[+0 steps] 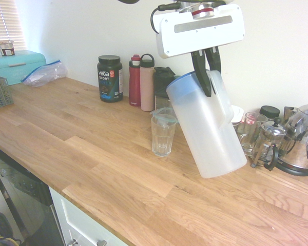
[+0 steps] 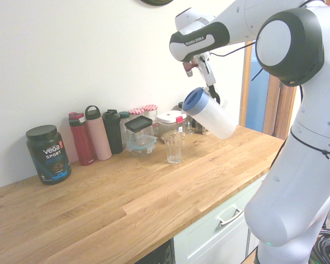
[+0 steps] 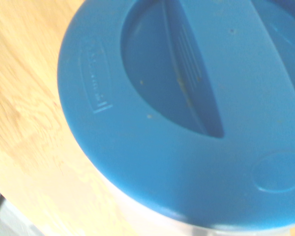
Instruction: Pour me some water
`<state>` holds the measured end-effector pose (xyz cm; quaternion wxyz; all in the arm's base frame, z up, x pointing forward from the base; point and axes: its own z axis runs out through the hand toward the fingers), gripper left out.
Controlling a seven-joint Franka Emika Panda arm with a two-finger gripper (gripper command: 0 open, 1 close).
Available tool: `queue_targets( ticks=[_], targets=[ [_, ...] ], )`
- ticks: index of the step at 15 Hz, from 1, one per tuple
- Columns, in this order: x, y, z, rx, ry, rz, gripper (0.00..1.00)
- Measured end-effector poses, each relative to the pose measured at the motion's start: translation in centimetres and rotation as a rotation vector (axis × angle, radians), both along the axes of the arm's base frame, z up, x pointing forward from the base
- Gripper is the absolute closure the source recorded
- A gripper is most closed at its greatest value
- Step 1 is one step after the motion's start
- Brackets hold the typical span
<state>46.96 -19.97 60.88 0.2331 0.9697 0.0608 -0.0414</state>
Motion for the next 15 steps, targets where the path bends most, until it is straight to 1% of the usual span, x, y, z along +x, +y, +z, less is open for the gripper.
queue_targets(
  ticks=[2,6,11,15],
  targets=[
    [0.6,1.8,-0.8,-0.046,0.008,0.011,1.0],
    [1.9,5.7,-2.6,-0.14,0.003,0.026,1.0],
    [2.9,7.4,-8.3,-0.281,0.045,0.033,1.0],
    [3.7,8.6,-9.4,-0.323,0.041,0.039,1.0]
  ],
)
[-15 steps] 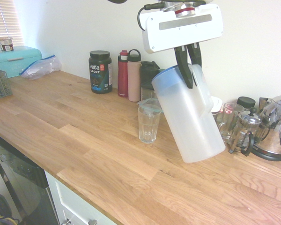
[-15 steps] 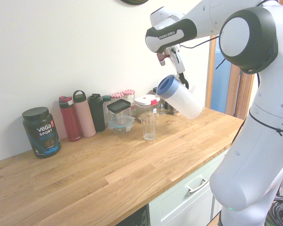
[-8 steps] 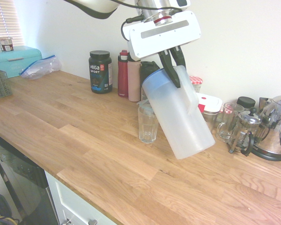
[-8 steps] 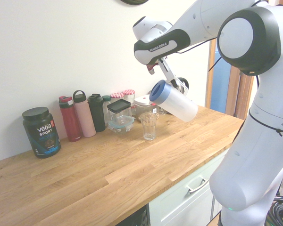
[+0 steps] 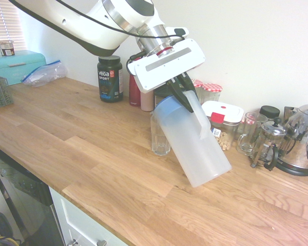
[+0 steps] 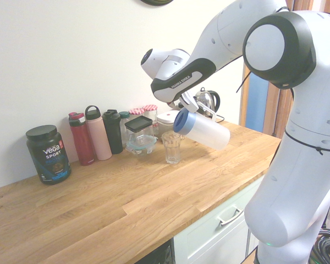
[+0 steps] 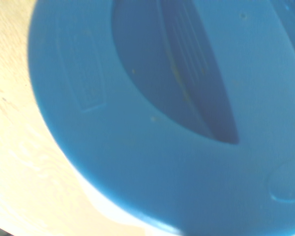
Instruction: Pour me some water
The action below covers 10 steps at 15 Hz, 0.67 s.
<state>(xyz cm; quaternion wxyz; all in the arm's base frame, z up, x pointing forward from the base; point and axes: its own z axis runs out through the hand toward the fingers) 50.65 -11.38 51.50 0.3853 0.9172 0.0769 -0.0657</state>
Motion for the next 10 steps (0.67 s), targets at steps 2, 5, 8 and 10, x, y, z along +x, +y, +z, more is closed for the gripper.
queue_targets(
  ticks=[2,5,8,10],
  targets=[
    [0.0,0.0,0.0,-0.005,-0.001,-0.001,1.0],
    [0.1,0.0,-0.1,-0.009,-0.003,-0.001,1.0],
    [0.2,-0.7,1.0,0.021,-0.032,-0.025,1.0],
    [0.0,-2.3,2.7,0.087,-0.077,-0.059,1.0]
  ],
)
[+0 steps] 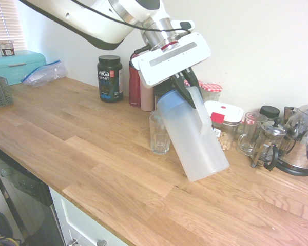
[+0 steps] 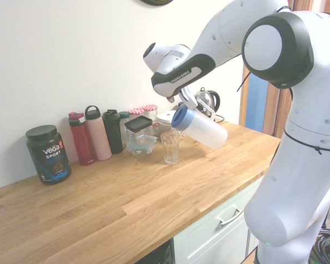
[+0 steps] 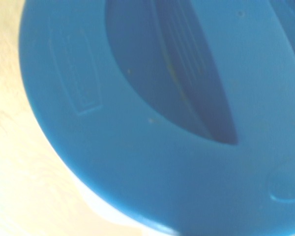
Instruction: Pour me some water
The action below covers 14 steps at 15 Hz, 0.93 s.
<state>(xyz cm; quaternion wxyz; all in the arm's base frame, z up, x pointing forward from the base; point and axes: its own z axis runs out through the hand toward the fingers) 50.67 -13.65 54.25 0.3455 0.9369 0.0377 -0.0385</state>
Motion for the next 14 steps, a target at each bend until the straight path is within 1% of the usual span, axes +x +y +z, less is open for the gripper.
queue_targets(
  ticks=[2,4,7,10,11,14],
  targets=[
    [-0.8,-2.2,2.7,0.097,-0.066,-0.036,1.0],
    [-1.6,-4.2,5.8,0.188,-0.154,-0.099,1.0],
    [-1.8,-6.8,8.8,0.281,-0.268,-0.206,1.0],
    [-5.6,-12.3,10.7,0.329,-0.363,-0.359,1.0],
    [-7.1,-12.9,10.8,0.339,-0.392,-0.412,1.0],
    [-11.6,-11.1,9.7,0.371,-0.477,-0.559,1.0]
  ],
)
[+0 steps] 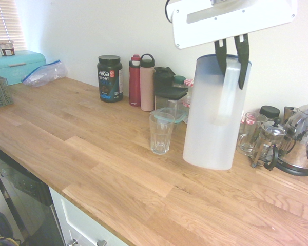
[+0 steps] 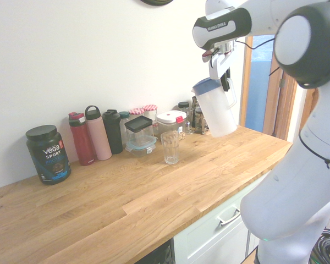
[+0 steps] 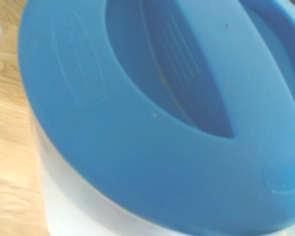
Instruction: Pour me some water
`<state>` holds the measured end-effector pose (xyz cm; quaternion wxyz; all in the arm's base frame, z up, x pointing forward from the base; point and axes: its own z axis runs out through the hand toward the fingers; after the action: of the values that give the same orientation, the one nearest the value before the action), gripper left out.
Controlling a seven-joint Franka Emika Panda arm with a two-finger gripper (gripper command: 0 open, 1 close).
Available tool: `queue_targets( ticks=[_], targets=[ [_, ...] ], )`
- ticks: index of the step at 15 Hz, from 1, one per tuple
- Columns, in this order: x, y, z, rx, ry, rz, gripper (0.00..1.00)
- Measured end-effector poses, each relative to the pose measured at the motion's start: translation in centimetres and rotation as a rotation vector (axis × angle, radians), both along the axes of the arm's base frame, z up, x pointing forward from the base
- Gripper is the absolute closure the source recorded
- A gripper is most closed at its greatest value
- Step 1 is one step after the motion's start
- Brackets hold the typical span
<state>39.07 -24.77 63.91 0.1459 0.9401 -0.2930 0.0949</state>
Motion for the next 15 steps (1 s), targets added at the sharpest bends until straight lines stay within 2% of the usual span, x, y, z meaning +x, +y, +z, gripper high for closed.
queue_targets(
  ticks=[3,6,8,12,14,15],
  targets=[
    [-3.2,5.4,-1.2,0.027,-0.099,-0.11,1.0],
    [-5.5,13.5,-2.3,0.026,-0.217,-0.163,1.0],
    [-7.4,19.8,-1.9,0.006,-0.303,-0.163,1.0],
    [-11.4,31.8,-0.2,-0.013,-0.489,-0.096,1.0],
    [-10.4,36.8,-0.9,-0.011,-0.546,-0.08,1.0],
    [-9.0,38.7,-1.6,-0.008,-0.553,-0.079,1.0]
  ],
)
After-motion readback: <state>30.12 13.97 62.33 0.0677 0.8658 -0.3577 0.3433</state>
